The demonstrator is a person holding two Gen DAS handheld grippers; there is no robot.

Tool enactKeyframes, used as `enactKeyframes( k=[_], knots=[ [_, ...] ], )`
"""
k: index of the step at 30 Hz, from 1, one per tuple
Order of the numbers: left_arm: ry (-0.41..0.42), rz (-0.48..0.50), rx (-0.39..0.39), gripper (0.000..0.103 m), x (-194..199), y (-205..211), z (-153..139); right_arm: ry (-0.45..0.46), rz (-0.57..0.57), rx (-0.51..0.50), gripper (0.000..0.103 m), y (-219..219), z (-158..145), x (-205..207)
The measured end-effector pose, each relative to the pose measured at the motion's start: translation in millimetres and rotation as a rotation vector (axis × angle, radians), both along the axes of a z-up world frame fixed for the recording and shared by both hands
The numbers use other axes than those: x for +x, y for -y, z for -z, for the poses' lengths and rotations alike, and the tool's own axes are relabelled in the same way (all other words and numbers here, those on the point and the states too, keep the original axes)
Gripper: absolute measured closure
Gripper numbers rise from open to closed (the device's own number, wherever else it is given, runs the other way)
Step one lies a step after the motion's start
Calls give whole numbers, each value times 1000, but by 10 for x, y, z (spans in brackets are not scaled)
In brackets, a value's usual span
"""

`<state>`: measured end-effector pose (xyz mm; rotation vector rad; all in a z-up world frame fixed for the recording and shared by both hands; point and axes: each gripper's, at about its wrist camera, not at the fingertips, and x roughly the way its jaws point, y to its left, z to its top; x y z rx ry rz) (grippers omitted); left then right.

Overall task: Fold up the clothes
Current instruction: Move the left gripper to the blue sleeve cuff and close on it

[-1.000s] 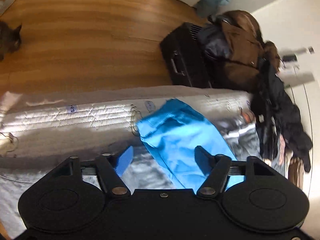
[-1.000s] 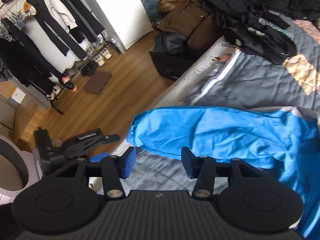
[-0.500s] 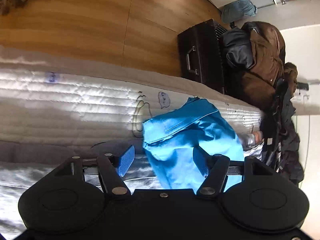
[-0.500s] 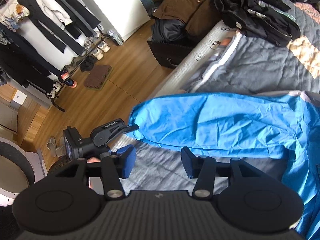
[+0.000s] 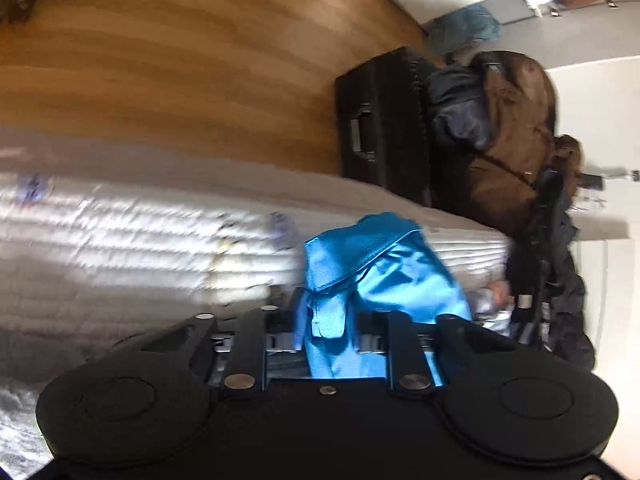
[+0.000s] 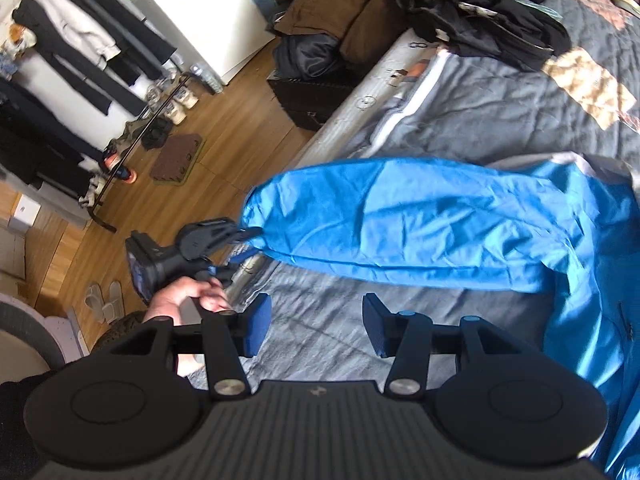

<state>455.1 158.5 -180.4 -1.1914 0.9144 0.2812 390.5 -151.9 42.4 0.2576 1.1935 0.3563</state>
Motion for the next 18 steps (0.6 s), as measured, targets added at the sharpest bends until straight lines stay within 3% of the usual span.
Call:
enactKeyframes(
  k=[4,8,13,18],
  knots=[
    [38,56,24,82,3,-25,-99,-7,52,5,54,135,-11,-101],
    [-17,37,4,67,-100,36,64,-6,93,11,54,233,-23,-181],
    [-2,62,-13,50,-155,147,92,23,93,12,54,266,-84,-181],
    [8,46,2,48,-50,172,104,74,102,50,54,231,-153,-141]
  ],
)
